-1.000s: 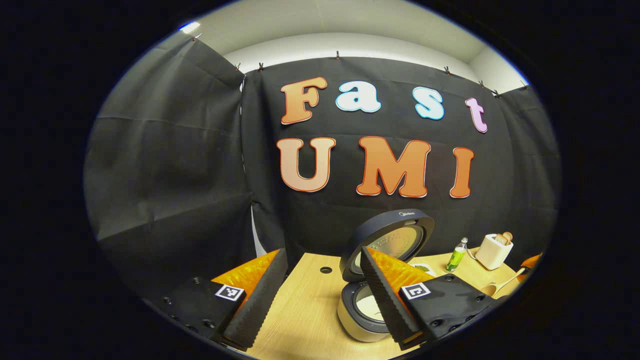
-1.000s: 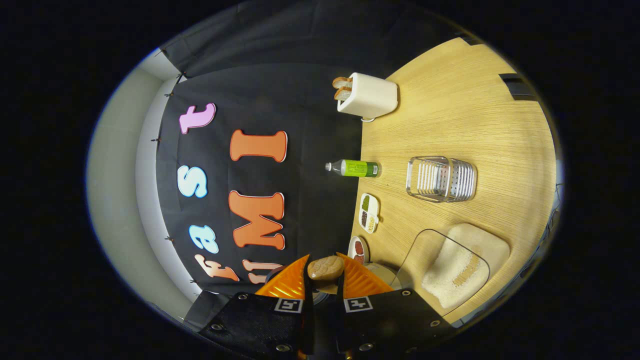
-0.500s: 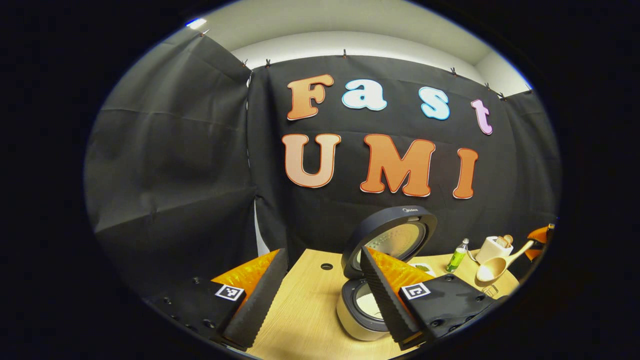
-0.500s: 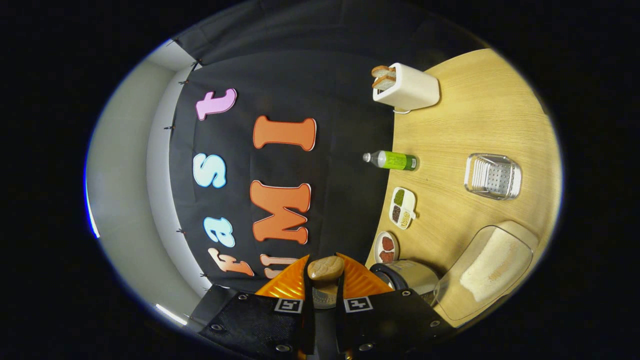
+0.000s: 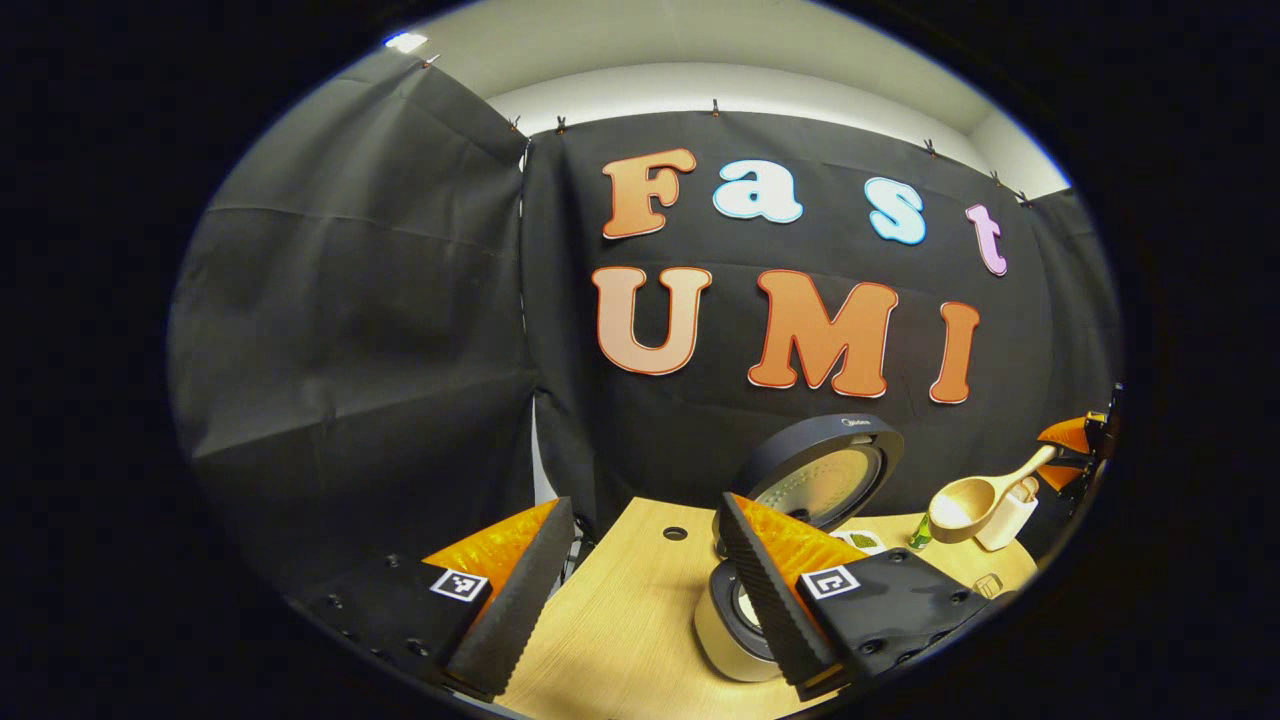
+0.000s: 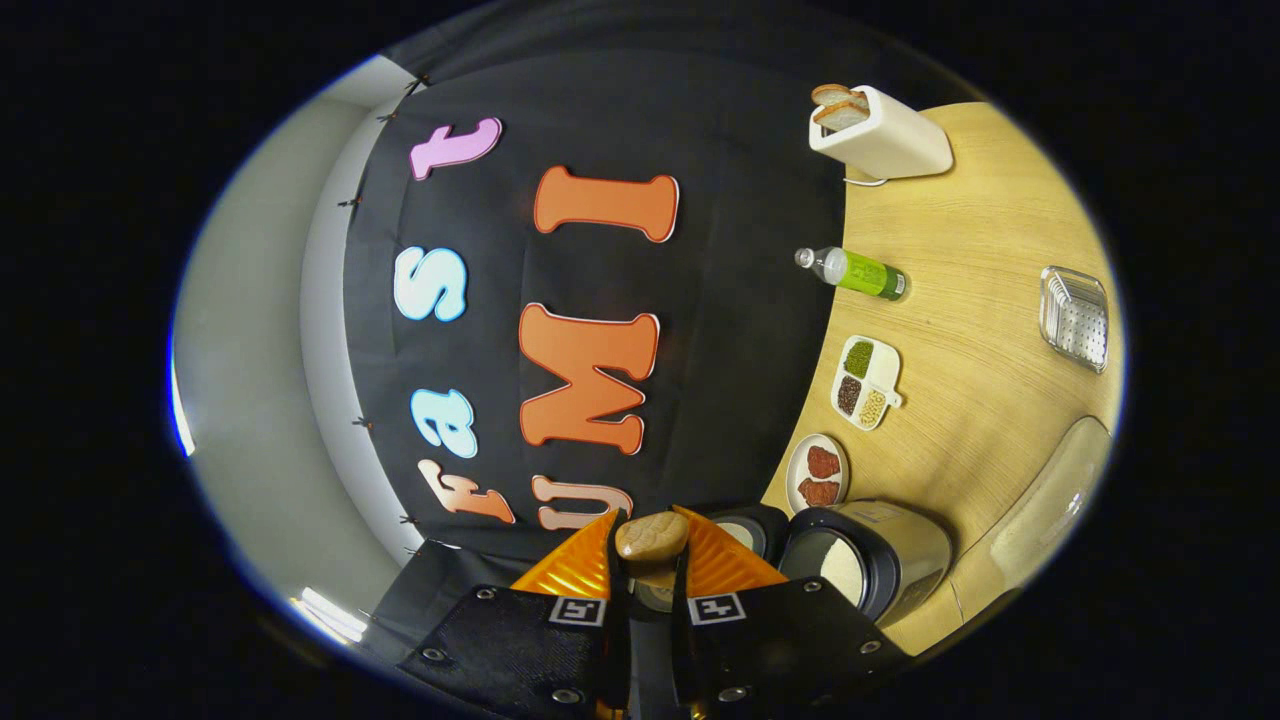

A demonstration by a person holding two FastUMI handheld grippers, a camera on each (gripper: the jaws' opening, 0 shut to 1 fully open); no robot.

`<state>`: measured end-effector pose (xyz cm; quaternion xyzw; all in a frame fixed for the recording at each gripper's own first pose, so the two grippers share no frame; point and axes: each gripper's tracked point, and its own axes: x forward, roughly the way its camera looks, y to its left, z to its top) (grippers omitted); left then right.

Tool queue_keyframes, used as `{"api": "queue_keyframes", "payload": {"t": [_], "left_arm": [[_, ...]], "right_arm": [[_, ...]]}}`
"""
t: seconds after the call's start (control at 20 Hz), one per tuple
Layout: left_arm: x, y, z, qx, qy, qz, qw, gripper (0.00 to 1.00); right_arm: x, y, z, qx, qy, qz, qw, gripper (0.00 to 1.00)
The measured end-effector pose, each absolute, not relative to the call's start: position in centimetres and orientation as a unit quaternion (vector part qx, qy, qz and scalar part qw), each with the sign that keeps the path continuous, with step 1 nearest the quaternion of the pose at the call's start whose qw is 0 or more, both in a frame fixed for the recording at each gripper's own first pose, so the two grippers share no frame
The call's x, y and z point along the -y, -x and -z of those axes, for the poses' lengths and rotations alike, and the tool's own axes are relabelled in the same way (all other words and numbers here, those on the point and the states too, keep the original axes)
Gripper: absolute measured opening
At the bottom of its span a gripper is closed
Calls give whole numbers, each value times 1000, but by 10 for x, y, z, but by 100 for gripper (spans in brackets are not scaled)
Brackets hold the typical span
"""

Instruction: Close the left gripper, press the button to open the rice cooker; take a wooden spoon from the chopstick holder with the right hand, scoop a spoonful of rice and pour it into the rice cooker, then put the wooden spoon back into the chopstick holder.

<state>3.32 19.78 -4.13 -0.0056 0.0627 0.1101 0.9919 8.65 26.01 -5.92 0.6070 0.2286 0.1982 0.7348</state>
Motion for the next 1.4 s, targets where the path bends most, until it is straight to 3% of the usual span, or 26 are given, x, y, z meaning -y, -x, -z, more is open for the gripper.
{"api": "queue_keyframes", "payload": {"t": [0.5,1.4], "left_arm": [[-214,-31,39,-58,7,-97,994,95],[-217,-29,45,-64,3,-78,995,95]], "right_arm": [[-306,-104,44,-209,-512,-216,804,16],[-341,-93,35,-172,-357,-238,887,16]]}}
